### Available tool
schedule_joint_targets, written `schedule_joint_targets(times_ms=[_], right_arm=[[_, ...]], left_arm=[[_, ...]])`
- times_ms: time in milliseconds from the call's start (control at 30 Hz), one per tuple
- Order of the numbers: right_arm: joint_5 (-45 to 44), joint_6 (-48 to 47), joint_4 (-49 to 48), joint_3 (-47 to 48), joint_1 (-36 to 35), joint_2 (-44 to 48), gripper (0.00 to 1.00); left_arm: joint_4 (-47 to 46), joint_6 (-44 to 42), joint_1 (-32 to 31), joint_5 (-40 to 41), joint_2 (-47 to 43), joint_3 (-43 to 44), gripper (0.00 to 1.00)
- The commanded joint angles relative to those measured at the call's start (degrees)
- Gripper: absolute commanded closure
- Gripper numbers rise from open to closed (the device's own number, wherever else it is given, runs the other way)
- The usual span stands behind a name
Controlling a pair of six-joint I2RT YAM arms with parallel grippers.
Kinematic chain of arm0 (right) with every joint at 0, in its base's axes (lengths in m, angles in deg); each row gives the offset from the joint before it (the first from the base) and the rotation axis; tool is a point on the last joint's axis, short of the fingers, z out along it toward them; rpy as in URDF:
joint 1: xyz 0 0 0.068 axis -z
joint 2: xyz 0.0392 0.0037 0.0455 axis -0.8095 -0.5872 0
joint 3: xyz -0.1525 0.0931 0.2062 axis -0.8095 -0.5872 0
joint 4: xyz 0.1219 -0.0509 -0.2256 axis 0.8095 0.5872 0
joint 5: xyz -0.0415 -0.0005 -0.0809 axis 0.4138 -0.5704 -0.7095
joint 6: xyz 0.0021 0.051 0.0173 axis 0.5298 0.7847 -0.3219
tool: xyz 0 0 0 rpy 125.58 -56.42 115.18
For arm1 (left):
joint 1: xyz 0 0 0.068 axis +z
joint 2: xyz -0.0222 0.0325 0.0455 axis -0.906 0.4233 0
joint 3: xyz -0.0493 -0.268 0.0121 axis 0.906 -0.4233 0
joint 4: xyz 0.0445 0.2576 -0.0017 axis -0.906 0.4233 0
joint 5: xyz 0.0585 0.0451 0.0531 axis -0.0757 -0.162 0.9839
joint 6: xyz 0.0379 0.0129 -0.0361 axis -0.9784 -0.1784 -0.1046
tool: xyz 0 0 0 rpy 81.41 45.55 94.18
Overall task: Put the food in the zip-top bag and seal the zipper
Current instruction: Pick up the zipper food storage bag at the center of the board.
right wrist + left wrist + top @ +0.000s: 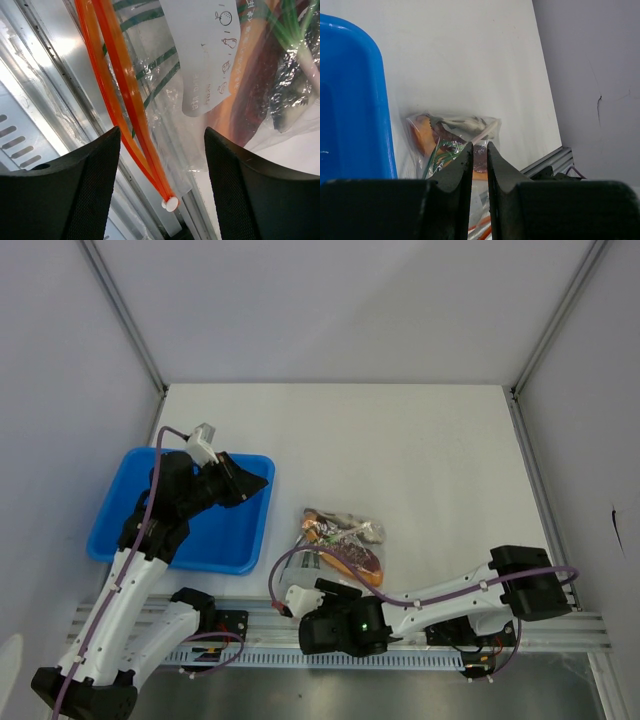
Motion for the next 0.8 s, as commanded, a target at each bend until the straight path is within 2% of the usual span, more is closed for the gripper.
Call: schedule_joint_targets(times_ms=[0,133,233,433,533,567,600,767], right_arm=[[-3.92,2.21,-0.26,1.81,-0.91,1.9,0.31],[-7.17,2.39,-1.32,0.05,0.05,-1.88,0.35],[-12.34,2.04,-2.11,0.22,1.11,-4.69,0.42],[-17.63,-0.16,-6.85,-0.65,4.45,-4.79,0.61],[-19.14,-2.61,-8.96,-0.39,5.68,-3.65,0.83],[-18.53,-3.4,-9.84,-0.13,5.94,-3.21,0.93],[-18.26,-4.28,-10.02,1.0,6.29,-2.68,0.98],[-16.41,-8.32,-8.09,7.59,8.66,1.18,1.0]], left_arm=[[-1.94,0.64,0.69,-1.63,-0.19,-0.25,0.81],[-2.03,0.99,0.69,-1.19,-0.37,-0.77,0.81],[-0.46,0.99,0.87,0.29,-0.72,-0.51,0.81],[1.92,0.46,2.28,1.88,-1.86,0.28,0.78],[2.63,0.11,2.89,2.15,-2.39,0.89,0.73],[2.72,0.11,3.07,2.32,-2.39,0.98,0.73],[2.89,0.11,3.15,2.58,-2.31,1.07,0.72],[4.65,1.16,4.73,3.46,-0.64,1.86,0.69]])
